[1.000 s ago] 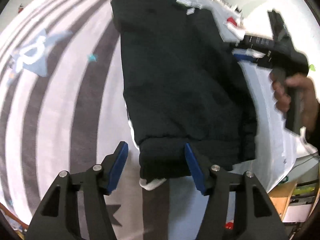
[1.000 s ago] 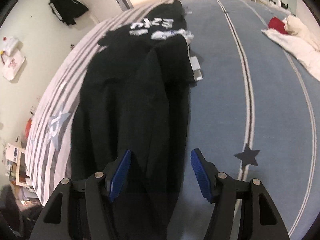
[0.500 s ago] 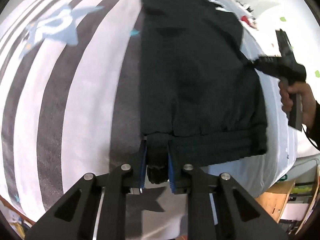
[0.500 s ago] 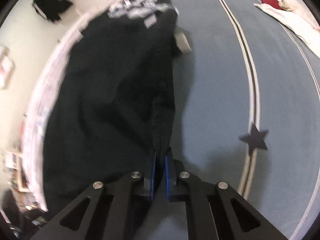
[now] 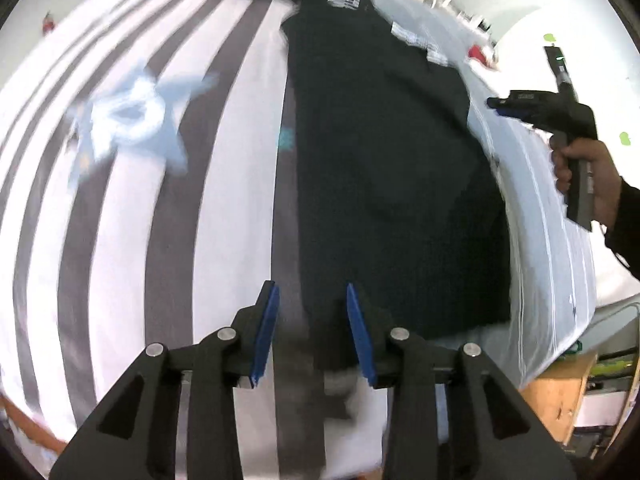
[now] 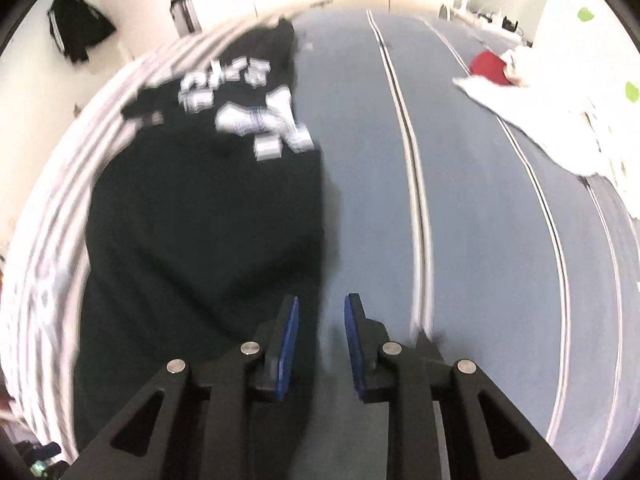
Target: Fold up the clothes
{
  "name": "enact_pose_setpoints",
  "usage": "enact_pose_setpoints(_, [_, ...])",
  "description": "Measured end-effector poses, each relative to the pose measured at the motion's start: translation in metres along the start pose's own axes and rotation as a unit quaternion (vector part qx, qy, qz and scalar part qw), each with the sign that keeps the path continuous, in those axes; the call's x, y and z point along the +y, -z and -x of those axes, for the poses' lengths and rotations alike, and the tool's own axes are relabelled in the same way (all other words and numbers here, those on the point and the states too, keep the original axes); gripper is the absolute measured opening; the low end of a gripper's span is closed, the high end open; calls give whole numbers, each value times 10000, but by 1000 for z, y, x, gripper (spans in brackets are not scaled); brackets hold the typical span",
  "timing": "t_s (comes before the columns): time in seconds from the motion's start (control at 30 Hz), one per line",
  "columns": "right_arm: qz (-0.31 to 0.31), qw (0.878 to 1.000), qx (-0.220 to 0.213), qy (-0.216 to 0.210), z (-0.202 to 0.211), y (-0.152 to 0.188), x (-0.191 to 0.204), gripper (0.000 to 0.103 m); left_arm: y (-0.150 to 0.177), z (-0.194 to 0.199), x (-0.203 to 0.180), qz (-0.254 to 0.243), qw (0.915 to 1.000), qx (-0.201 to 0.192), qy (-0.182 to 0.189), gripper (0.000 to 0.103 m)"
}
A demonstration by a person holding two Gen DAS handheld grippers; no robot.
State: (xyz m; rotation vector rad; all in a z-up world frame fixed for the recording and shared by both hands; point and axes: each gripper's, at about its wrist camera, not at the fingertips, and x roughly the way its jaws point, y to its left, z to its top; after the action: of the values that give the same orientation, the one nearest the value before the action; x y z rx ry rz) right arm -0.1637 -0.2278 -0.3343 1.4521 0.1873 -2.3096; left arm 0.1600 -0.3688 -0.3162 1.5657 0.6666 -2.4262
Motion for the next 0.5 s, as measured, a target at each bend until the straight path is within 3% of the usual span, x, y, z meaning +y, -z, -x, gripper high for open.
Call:
enact_pose_setpoints(0.1, [-17,9997,-203,-109,-20,-33,31,22,-42,-24,-7,-315,9993,-202,86,32])
enact_pose_setpoints(0.27, [74,9992,-77,-388,-74,-93,57,26,-57,-86,-5,-719,9971,124,-230,32])
enact_pose_setpoints(0.33, [69,9999,45,-129,-101,-109,47,26,-43,-106,-1,-1036,9925,284,-585,31])
enact_pose_setpoints(0.4, [-97,9998,179,-27,-122,-120,29,22,-40,-105,-6,-1213,9899,268,-684,31])
enact_pose_setpoints(0.5, [-257,9986,443,-134,-143,-132,3,18,-53,-94,-3,-926,9915,555,-726,31])
